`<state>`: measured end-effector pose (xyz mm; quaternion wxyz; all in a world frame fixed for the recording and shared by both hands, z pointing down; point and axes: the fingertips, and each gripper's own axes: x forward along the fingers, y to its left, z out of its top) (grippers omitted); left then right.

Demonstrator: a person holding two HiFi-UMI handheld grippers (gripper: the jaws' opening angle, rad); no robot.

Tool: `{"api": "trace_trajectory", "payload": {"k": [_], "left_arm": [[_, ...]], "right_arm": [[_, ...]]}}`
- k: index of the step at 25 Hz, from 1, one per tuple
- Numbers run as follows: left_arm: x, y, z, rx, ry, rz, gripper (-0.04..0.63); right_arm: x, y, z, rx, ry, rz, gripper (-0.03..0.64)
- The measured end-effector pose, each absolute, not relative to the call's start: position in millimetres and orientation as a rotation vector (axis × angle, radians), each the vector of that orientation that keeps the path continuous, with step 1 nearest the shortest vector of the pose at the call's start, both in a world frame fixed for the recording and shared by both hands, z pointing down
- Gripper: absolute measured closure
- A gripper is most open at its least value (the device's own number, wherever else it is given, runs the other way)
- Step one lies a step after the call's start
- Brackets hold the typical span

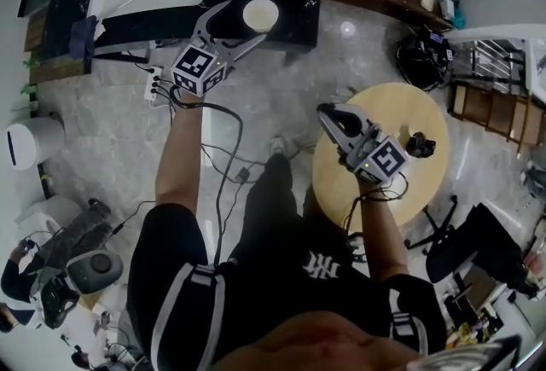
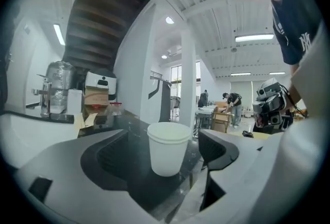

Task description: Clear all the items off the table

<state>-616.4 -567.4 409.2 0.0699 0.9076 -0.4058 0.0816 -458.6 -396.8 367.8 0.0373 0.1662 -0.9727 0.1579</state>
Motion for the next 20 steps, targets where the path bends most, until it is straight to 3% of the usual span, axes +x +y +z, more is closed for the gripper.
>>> {"api": "trace_trajectory", "payload": {"k": [2, 3, 8, 13, 20], "left_arm": [[-628, -545, 405, 2.677, -1.244, 0.162, 0.16], [-633, -530, 402, 2.655, -1.261, 0.116, 0.19], [-640, -450, 351, 2.572, -1.412, -0.194, 0.579], [-580, -359, 282, 2.6, -1.336, -0.474, 0.581], [-407, -228, 209, 2.789, -1.091, -0.453, 0.581]], "right_arm": [[-453, -391, 363, 0.52, -2.978, 0.478, 0.614], [-451, -387, 358, 0.521, -2.982, 0.472, 0.614], [-433, -365, 332, 0.498, -2.987, 0.411, 0.614], [-396, -316, 294, 0.493, -3.037, 0.328, 0.614], [-291, -197, 255, 0.416, -3.157, 0.226, 0.614]]}}
